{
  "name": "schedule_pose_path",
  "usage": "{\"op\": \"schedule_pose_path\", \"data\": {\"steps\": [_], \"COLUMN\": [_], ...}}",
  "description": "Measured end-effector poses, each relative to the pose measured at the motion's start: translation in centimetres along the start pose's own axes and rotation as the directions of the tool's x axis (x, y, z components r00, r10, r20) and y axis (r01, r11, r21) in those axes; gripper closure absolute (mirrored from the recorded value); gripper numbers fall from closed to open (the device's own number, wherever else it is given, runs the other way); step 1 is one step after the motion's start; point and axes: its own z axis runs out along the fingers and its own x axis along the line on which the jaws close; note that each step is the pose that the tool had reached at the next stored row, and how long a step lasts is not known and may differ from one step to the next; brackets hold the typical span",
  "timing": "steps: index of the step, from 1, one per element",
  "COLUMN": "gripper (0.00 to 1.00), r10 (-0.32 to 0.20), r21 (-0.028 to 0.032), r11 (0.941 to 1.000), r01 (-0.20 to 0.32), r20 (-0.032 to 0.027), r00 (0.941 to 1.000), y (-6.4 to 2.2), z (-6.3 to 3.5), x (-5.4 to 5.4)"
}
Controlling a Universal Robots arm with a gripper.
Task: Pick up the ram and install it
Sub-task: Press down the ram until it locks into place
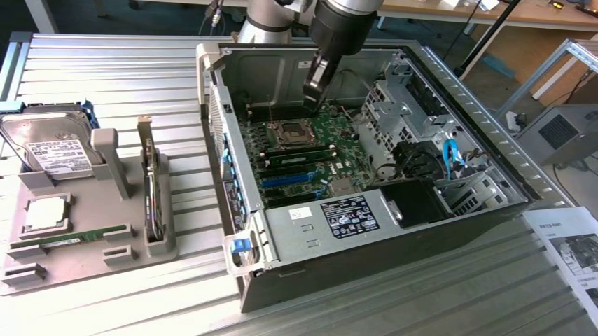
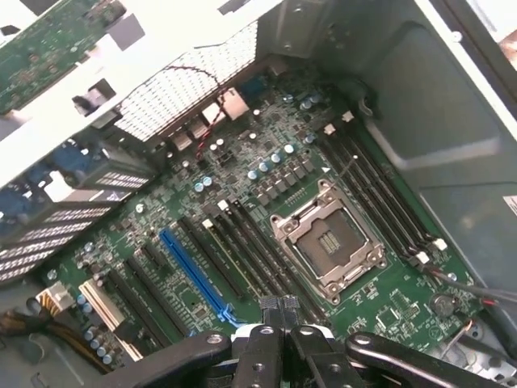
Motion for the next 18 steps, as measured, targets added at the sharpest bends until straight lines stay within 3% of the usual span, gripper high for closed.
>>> {"op": "schedule_pose_path", "data": {"steps": [4,11,15,17,18], "gripper": [0.89,0.89,0.89,0.89,0.89], "r10": [0.055,0.149,0.208,0.239,0.264], "r21": [-0.0055,-0.0033,-0.0013,-0.0003,0.0005], "r11": [0.9985,0.9889,0.9781,0.9711,0.9646], "r01": [-0.055,-0.149,-0.208,-0.239,-0.264], "r20": [0.0114,0.0164,0.019,0.0204,0.0215], "r00": [0.9984,0.9887,0.9779,0.9709,0.9644], "y": [0.0,0.0,0.0,0.0,0.0], "z": [0.0,0.0,0.01,0.0,0.0], "x": [0.0,0.0,0.0,0.0,0.0]}}
